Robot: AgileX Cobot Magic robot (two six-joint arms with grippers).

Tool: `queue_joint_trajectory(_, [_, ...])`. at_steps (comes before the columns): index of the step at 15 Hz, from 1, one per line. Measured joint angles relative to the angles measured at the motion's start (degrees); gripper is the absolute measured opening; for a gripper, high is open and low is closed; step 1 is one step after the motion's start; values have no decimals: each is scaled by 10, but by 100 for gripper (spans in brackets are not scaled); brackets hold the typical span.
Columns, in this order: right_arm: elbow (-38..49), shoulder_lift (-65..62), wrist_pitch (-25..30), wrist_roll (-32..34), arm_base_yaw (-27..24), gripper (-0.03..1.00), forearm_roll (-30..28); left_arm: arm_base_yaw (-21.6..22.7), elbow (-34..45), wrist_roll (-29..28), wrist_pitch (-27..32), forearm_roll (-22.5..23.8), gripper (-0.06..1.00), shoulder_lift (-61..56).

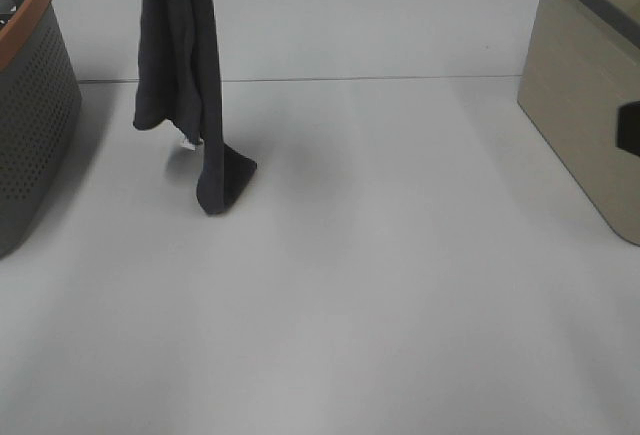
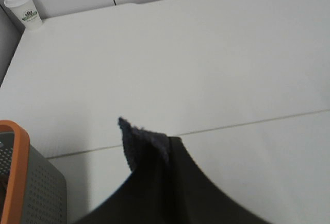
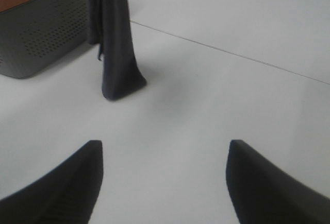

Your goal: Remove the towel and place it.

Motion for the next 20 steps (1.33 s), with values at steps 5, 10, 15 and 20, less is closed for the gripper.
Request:
queue_joint_trajectory(5, [0, 189, -19, -257, 0, 66, 209, -42, 0, 2, 16, -14, 0, 32])
queue_joint_trajectory(10, [-5, 390, -215, -506, 191, 65, 456, -50, 0, 18, 9, -46, 0, 38])
queue_joint_trajectory(15, [-103, 539, -269, -491, 342, 63, 478, -50, 0, 29, 7, -48, 0, 38])
queue_joint_trajectory(20, [-258, 691, -352, -379, 410, 63, 480, -50, 0, 31, 7, -49, 0, 38])
